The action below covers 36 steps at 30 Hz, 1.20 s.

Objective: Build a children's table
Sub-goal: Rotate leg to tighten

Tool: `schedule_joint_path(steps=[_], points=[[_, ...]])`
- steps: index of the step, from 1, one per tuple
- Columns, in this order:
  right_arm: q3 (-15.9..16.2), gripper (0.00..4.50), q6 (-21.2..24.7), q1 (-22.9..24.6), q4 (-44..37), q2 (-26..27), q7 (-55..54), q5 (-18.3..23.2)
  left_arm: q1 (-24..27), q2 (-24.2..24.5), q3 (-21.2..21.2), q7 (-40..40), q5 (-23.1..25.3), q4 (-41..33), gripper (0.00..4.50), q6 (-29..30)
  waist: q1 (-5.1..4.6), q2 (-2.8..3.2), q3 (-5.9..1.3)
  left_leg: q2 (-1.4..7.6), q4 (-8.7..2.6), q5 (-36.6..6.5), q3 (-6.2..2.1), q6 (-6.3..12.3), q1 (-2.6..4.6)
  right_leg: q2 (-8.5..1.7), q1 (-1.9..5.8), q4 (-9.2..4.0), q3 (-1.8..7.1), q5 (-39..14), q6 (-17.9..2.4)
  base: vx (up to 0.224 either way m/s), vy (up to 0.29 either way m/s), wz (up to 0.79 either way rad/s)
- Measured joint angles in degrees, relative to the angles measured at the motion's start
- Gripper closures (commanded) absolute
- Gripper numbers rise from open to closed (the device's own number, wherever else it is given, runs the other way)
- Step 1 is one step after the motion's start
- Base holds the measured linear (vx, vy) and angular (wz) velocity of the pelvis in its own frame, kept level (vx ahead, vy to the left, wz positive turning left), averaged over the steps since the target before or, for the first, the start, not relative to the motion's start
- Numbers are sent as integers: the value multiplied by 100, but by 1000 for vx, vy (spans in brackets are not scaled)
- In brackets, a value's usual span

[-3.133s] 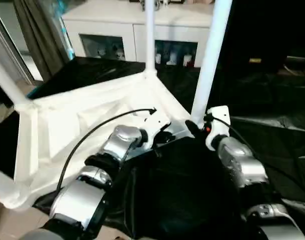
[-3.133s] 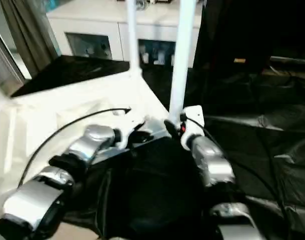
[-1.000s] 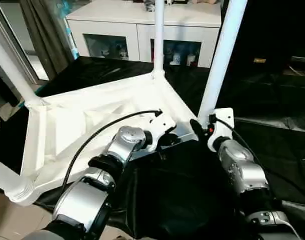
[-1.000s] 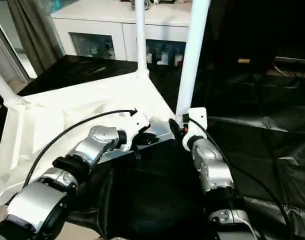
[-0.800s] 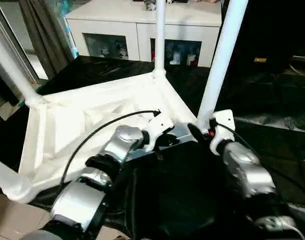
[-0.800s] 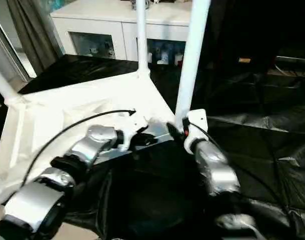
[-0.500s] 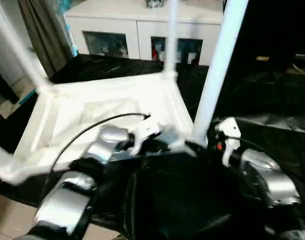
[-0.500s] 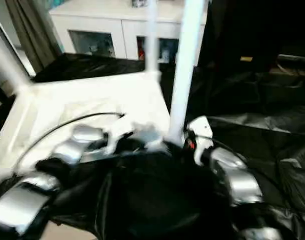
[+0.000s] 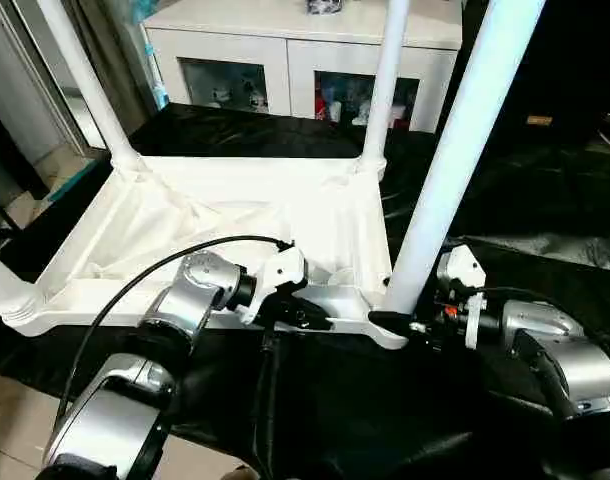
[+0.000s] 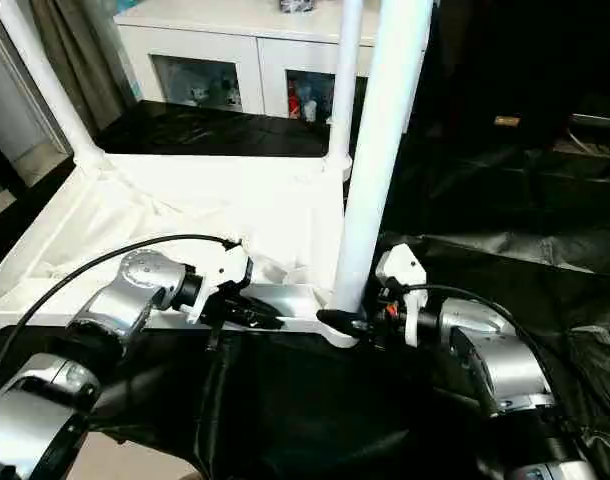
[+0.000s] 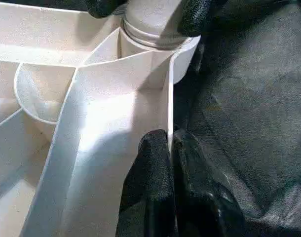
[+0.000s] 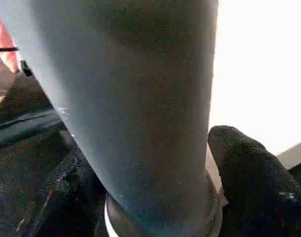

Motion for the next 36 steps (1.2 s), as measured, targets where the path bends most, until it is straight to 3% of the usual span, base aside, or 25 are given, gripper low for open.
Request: schedule_joint_path(steps=[3, 7, 12, 19, 23, 24, 29, 30, 36], points=[[15, 189, 25, 13, -54, 3, 11, 12, 32, -1, 0, -16, -23, -74, 450, 51, 0, -1, 0, 0, 0, 0, 0, -1, 1, 0, 1, 0, 0, 0, 0, 0, 0, 0], [-20, 196, -2, 90, -110, 112, -203, -66, 78, -12, 2, 138, -20, -132, 450, 114, -5, -3, 0, 0, 0, 0, 0, -1, 4, 0, 2, 3, 2, 0, 0, 0, 0, 0], [-405, 203, -265, -100, 429, 829, -1793, -393, -108, -390, 67, 1353, 208, 184, 450, 150, -127, -25, -1, -7, 11, 0, 0, -2, 20, -4, 15, 5, 9, 5, -6, 0, 0, 0], [-644, 203, -284, -264, 697, 1463, -3377, -668, -374, -850, 83, 2401, 403, 652, 450, 214, -141, -38, -31, -13, 10, 0, -4, -2, 40, -5, 41, -3, 14, -2, 5, 0, 0, 0], [-842, 203, -423, -588, 1115, 2048, -4640, -987, -572, -1113, 104, 3070, 518, 1017, 450, 206, -169, -32, -46, -15, 9, 0, -7, -2, 51, -5, 46, -9, 14, -14, 26, 0, 0, 0], [-863, 147, -467, -646, 1193, 2126, -4824, -1037, -612, -1153, 126, 3137, 518, 1094, 450, 206, -180, -31, -46, -18, 9, 0, -7, -2, 50, -7, 45, -11, 15, -15, 27, 0, 0, 0], [-844, 113, -483, -568, 1115, 2011, -4433, -1060, -621, -1130, 131, 2988, 509, 1085, 450, 187, -178, -32, -46, -19, 5, 0, -10, -2, 46, -8, 47, -13, 13, -13, 27, 0, 0, 0], [-810, 91, -487, -525, 1061, 1897, -4214, -1058, -619, -1103, 128, 2868, 498, 1070, 450, 165, -175, -32, -46, -19, 5, 0, -10, -2, 45, -8, 47, -13, 12, -10, 23, 0, 0, 0], [-460, 79, -541, -212, 671, 1097, -2543, -780, -459, -711, 119, 2023, 344, 828, 450, -38, -133, -26, -47, -6, -10, 0, -11, -2, 27, 1, 25, -6, -1, 4, 6, 0, 0, 0]])
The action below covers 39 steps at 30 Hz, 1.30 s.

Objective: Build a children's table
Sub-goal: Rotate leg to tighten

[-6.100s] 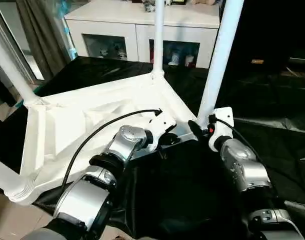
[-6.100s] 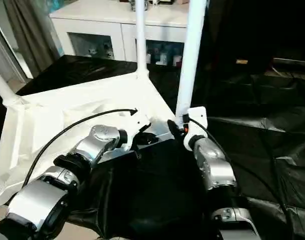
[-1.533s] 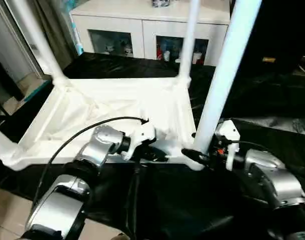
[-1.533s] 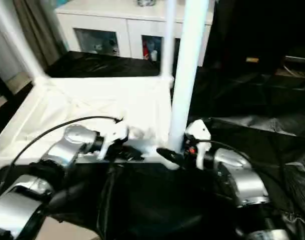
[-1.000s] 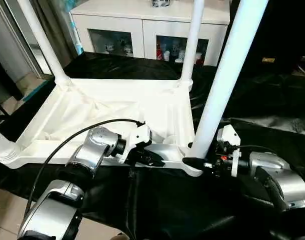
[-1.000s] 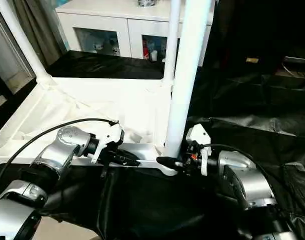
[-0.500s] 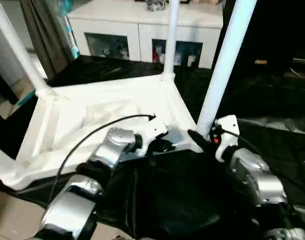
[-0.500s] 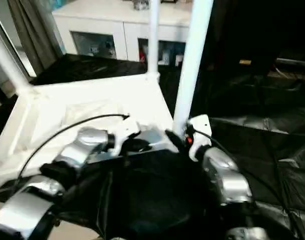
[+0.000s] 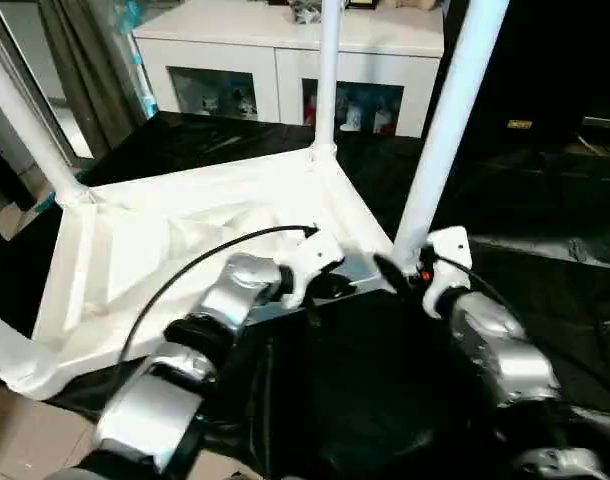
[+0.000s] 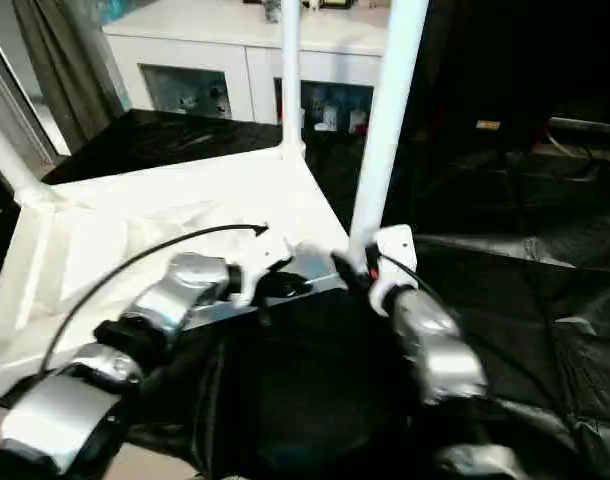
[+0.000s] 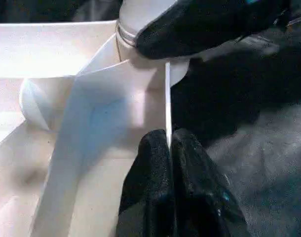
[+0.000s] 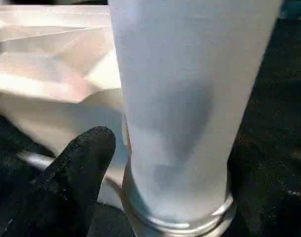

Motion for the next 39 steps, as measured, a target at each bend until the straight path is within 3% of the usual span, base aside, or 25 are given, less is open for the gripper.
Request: schedule_joint_path(steps=[3, 10, 11, 21, 26, 31, 39], points=[[146, 79, 127, 87, -209, -440, 940, 196, 94, 240, -19, -653, -95, -158, 450, -84, 15, -3, 5, 7, -1, 5, 1, 10, -12, 5, -11, -1, -5, -6, 1, 0, 0, 0], [357, 79, 229, 107, -270, -875, 2128, 464, 279, 574, -167, -1726, -284, -528, 450, -35, 118, -17, 23, 8, 8, 0, 8, 1, -21, 2, -19, 3, 0, -5, -4, 0, 0, 0], [357, 105, 256, 107, -270, -906, 2213, 517, 283, 601, -168, -1768, -289, -547, 450, -18, 126, -20, 26, 8, 10, 0, 9, 1, -20, 1, -18, 4, 2, -4, -5, 0, 0, 0], [413, 178, 479, 121, -389, -966, 2601, 652, 381, 667, -167, -1971, -374, -758, 450, 162, 134, -32, 34, 9, 11, 0, 10, 1, -19, 2, -21, 9, 1, -3, -6, 0, 0, 0], [288, 191, 357, 127, -212, -602, 1703, 427, 305, 518, -135, -1311, -259, -538, 450, 117, 97, -37, 34, 8, 14, 1, 10, 0, -9, 2, -15, 12, 6, 1, -11, 0, 0, 0], [-14, 194, 280, -120, 178, 11, 215, 169, 135, 203, -45, -335, -101, -243, 450, 154, -17, -50, 28, 2, 18, 1, 9, -1, 10, -1, 3, 6, 12, 2, -13, 0, 0, 0], [-504, 195, 262, -445, 571, 820, -1887, -94, -233, -506, -32, 1074, 95, 371, 450, 252, -1, -34, 10, -13, 18, 1, 7, -1, 15, -11, 19, -2, 19, -8, 4, 0, 0, 0]])
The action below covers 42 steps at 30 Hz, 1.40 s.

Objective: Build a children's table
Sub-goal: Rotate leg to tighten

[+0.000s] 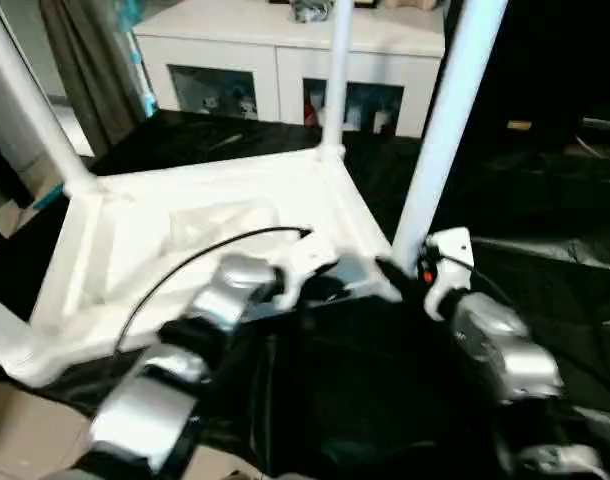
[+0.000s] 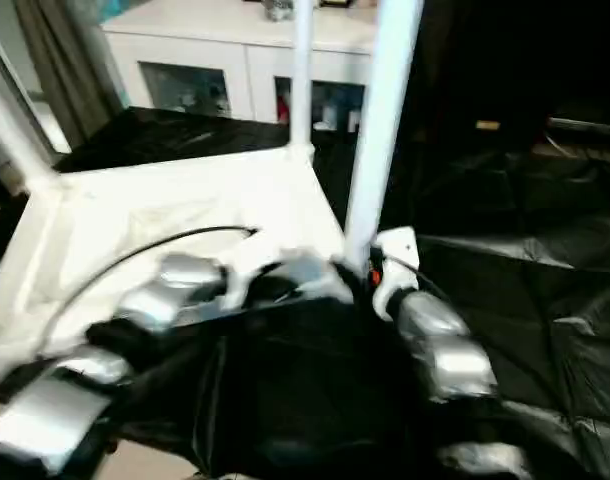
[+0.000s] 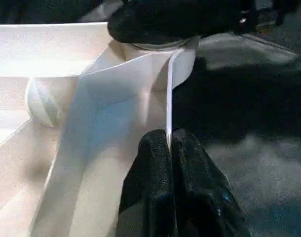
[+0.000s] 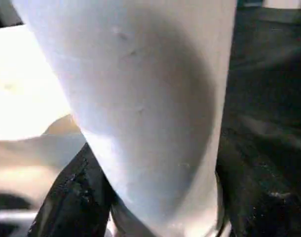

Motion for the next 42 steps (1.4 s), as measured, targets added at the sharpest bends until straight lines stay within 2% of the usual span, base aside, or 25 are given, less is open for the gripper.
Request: schedule_joint_path(steps=[2, 3, 7, 8, 11, 15, 18, 22, 24, 28, 32, 33, 39, 42], points=[[-22, 195, -97, 4, 34, 54, -128, -45, -16, -51, 21, 74, 0, 41, 450, 21, 5, 9, -5, -4, 0, 0, 0, 0, -1, -5, 3, -2, -1, -4, 7, 0, 0, 0], [-21, 140, -182, 17, 50, 57, -120, -70, -19, -59, 35, 73, 0, 51, 450, 21, 5, 20, -11, -5, 0, 0, 0, 0, -3, -7, 3, -4, -2, -5, 9, 0, 0, 0], [80, 119, -312, 105, -7, -46, 175, -227, -22, -34, 37, 9, 5, 52, 450, -17, -1, 24, -12, -7, -1, 0, 0, 1, -7, -10, 1, -4, -5, -5, 10, 0, 0, 0], [126, 90, -321, 130, -36, -123, 302, -238, -21, -18, 38, -48, 4, 52, 450, -37, -3, 24, -12, -7, -1, 0, 0, 1, -8, -10, 0, -4, -4, -5, 11, 0, 0, 0], [193, 90, -322, 152, -82, -269, 673, -232, -20, 50, 44, -221, -21, 50, 450, -91, -4, 23, -12, -4, -16, 0, -1, 1, -7, -10, -3, -3, -12, -4, 12, 0, 0, 0], [432, 90, -342, 207, -210, -734, 1631, -134, 86, 352, 49, -819, -113, -122, 450, -213, -1, 22, -11, 8, -32, 0, -3, 1, -16, 2, -23, 7, -23, 10, -7, 0, 0, 0], [642, 90, -351, 322, -389, -1077, 2633, 82, 258, 669, 22, -1577, -201, -367, 450, -393, 23, 23, -10, 23, -32, 5, -4, 8, -26, 15, -32, 7, -27, 3, 3, 0, 0, 0], [728, 90, -221, 352, -587, -1386, 3508, 399, 352, 899, -29, -2378, -346, -629, 450, -345, 92, 24, -1, 26, -19, 15, 5, 29, -47, 13, -45, 3, -24, -4, 0, 0, 0, 0], [745, 90, -158, 354, -618, -1522, 3791, 473, 388, 978, -52, -2621, -376, -693, 450, -323, 134, 13, 7, 25, -13, 15, 7, 29, -52, 11, -48, 3, -23, -4, 0, 0, 0, 0], [810, 90, -70, 400, -737, -1687, 4191, 564, 443, 1082, -80, -2868, -452, -789, 450, -267, 156, 11, 9, 26, -9, 8, 7, 16, -52, 10, -47, 9, -22, -4, -1, 0, 0, 0], [826, 125, 55, 438, -746, -1786, 4446, 681, 476, 1166, -81, -2992, -491, -853, 450, -221, 142, -2, 20, 27, -7, 7, 6, 13, -48, 11, -47, 15, -21, -2, -2, 0, 0, 0], [838, 147, 79, 441, -763, -1786, 4481, 706, 477, 1170, -81, -3011, -498, -863, 450, -201, 141, -3, 20, 27, -7, 7, 6, 13, -48, 11, -47, 15, -21, -2, -2, 0, 0, 0], [850, 192, 99, 481, -820, -1743, 4485, 724, 501, 1171, -76, -3037, -499, -935, 450, -115, 145, -4, 21, 28, -6, 9, 7, 17, -48, 11, -47, 15, -22, -2, -2, 0, 0, 0], [806, 198, -11, 491, -755, -1513, 3988, 556, 491, 1123, -72, -2636, -425, -816, 450, -258, 135, -11, 24, 29, -2, 7, 6, 12, -42, 12, -43, 21, -21, -1, -3, 0, 0, 0]])
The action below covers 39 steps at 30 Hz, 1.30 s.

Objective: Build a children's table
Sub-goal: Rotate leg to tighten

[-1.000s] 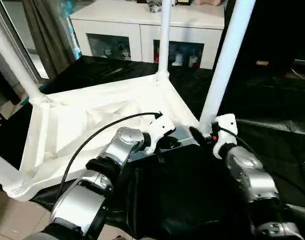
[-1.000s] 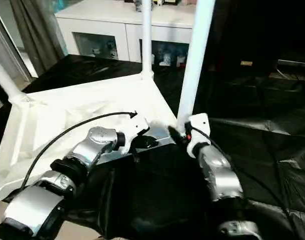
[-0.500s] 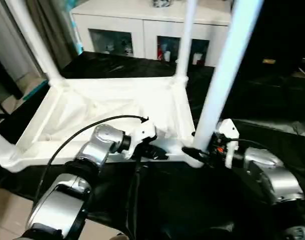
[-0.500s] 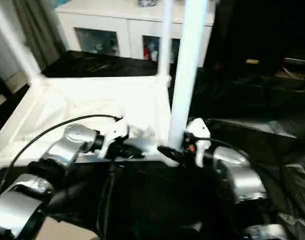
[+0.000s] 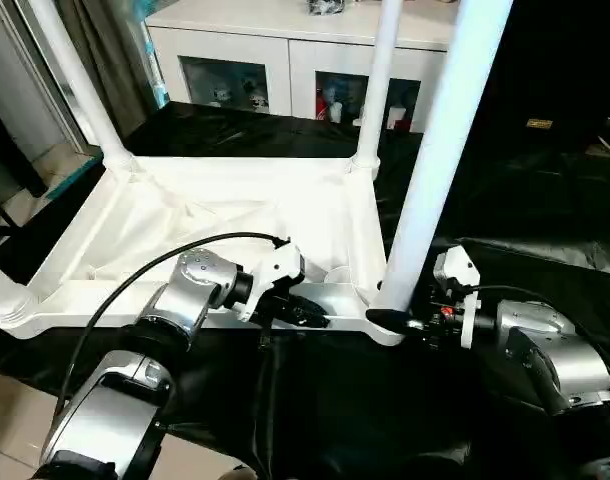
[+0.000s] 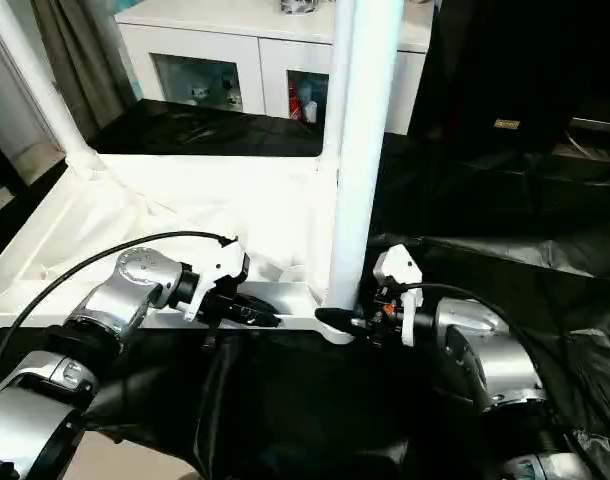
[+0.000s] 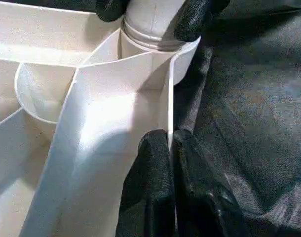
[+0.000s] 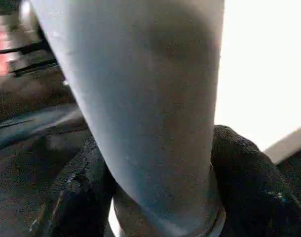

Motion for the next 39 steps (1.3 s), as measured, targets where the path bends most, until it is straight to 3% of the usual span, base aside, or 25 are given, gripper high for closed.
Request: schedule_joint_path(steps=[6, 13, 16, 19, 22, 25, 27, 31, 39], points=[[-262, 212, -188, -249, 502, 585, -1677, -354, -260, -417, 67, 1246, 221, 493, 450, -33, -129, -20, -2, -10, 6, -7, -1, -13, 37, -3, 39, -9, 13, 6, -9, 0, 0, 0], [-647, 212, -154, -723, 1096, 1363, -3804, -638, -565, -1098, 110, 2728, 420, 981, 450, 168, -147, -5, -18, -24, 5, -7, -4, -12, 50, -12, 55, -19, 18, 2, -1, 0, 0, 0], [-648, 142, -204, -743, 1133, 1419, -4032, -797, -615, -1197, 110, 2895, 463, 1067, 450, 170, -138, -2, -20, -24, 4, -7, -7, -12, 55, -13, 69, -21, 14, -3, 8, 0, 0, 0], [-681, 135, -360, -661, 1123, 1435, -3917, -796, -616, -1219, 107, 2877, 500, 1084, 450, 105, -132, -1, -20, -25, 4, -7, -10, -12, 53, -14, 75, -28, 14, -6, 12, 0, 0, 0], [-642, 96, -435, -498, 993, 1114, -3320, -731, -617, -1221, 90, 2771, 515, 1097, 450, -7, -113, 4, -22, -28, 3, -7, -9, -12, 43, -18, 83, -32, 14, -6, 12, 0, 0, 0], [-593, 96, -436, -385, 856, 850, -2851, -679, -620, -1219, 81, 2720, 518, 1110, 450, -64, -98, 13, -25, -26, -1, -7, -9, -11, 38, -19, 85, -28, 10, 4, -4, 0, 0, 0], [-415, 96, -419, -104, 537, 154, -2019, -592, -632, -1199, 26, 2638, 547, 1154, 450, -229, -39, 15, -22, -23, -7, -7, -3, -9, 34, -25, 92, -25, 9, -9, 18, 0, 0, 0], [-423, 96, -269, 237, 260, -471, -975, -317, -644, -1095, 43, 2567, 547, 1163, 450, -321, -52, -2, -11, -19, -8, -5, -8, -6, 27, -22, 85, -22, 1, -15, 29, 0, 0, 0], [-855, 96, 122, 460, -152, -1202, -50, 223, -660, -1081, 69, 2444, 541, 1211, 450, -446, -40, -18, 15, -17, -6, 2, -3, 5, 16, -25, 76, -20, -4, -18, 33, 0, 0, 0]])
